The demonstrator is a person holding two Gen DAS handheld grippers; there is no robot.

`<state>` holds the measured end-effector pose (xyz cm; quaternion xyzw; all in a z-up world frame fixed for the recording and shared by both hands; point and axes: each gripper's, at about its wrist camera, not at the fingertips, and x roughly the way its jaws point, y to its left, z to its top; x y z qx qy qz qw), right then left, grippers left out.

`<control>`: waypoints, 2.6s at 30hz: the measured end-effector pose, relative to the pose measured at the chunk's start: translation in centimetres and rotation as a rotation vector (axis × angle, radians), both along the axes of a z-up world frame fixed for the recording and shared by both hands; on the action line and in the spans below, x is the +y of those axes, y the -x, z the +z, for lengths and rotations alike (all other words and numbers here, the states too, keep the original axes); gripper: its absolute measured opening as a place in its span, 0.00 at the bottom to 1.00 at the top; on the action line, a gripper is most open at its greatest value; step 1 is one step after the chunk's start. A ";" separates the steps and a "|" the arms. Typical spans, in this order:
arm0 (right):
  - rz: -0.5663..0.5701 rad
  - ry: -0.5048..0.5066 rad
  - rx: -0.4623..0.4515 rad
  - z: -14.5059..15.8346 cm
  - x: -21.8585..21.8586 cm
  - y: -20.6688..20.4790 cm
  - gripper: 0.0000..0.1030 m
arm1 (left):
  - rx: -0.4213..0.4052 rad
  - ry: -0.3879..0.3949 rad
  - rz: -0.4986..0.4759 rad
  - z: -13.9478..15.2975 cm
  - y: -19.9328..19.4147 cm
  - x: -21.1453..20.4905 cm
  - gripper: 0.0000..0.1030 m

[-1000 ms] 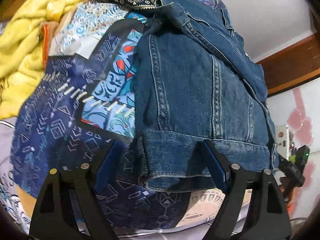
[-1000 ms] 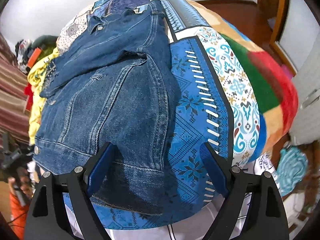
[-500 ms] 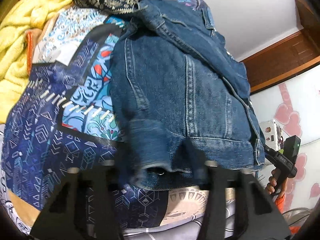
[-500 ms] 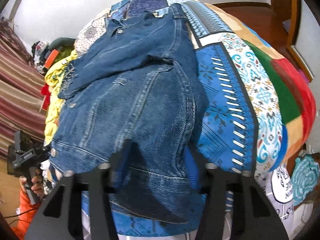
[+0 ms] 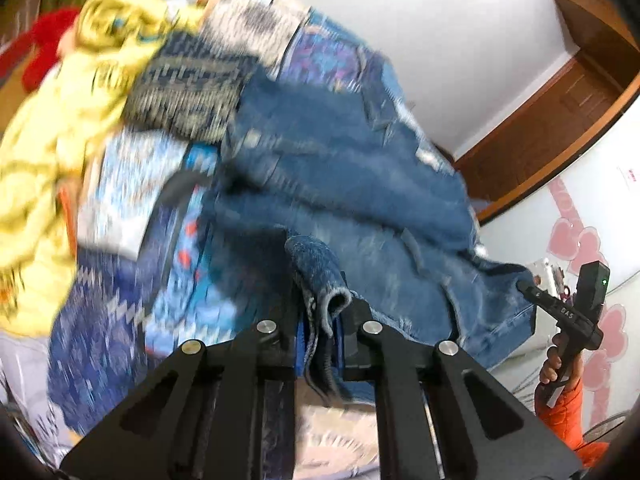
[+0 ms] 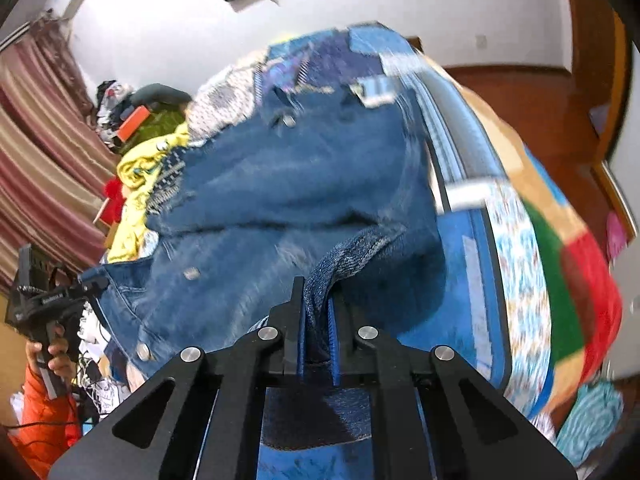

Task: Fold large clothes
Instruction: 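Grasp the jacket hem with the left tool while the right tool grasps the hem too, then lift the hem with both tools and fold it over toward the collar, releasing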

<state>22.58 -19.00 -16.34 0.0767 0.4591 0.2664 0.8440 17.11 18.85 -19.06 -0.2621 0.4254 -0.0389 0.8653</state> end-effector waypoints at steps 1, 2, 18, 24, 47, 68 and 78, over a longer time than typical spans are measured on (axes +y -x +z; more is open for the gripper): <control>0.013 0.002 -0.018 0.7 0.4 -0.6 0.07 | -0.019 -0.007 0.000 0.6 -0.7 0.0 0.10; 0.021 0.007 -0.035 1.1 0.8 -1.1 0.07 | -0.044 -0.016 0.003 1.6 -1.1 0.2 0.10; -0.134 0.072 -0.095 2.7 4.8 -18.2 0.07 | -0.070 -0.123 0.141 3.7 -18.3 4.4 0.10; -0.143 0.115 -0.011 -1.4 5.9 -22.4 0.07 | 0.046 -0.131 0.160 -2.2 -23.2 6.0 0.10; -0.008 0.329 -0.042 -2.5 4.9 -21.1 0.53 | 0.210 -0.272 0.070 -8.6 -25.6 5.3 0.20; 0.021 0.243 -0.076 -0.2 4.9 -13.2 0.72 | 0.125 -0.458 -0.039 -2.3 -18.3 -0.5 0.77; 0.189 0.367 -0.029 -5.3 11.9 -12.7 0.78 | 0.194 -0.454 -0.058 -7.0 -21.0 -1.0 0.81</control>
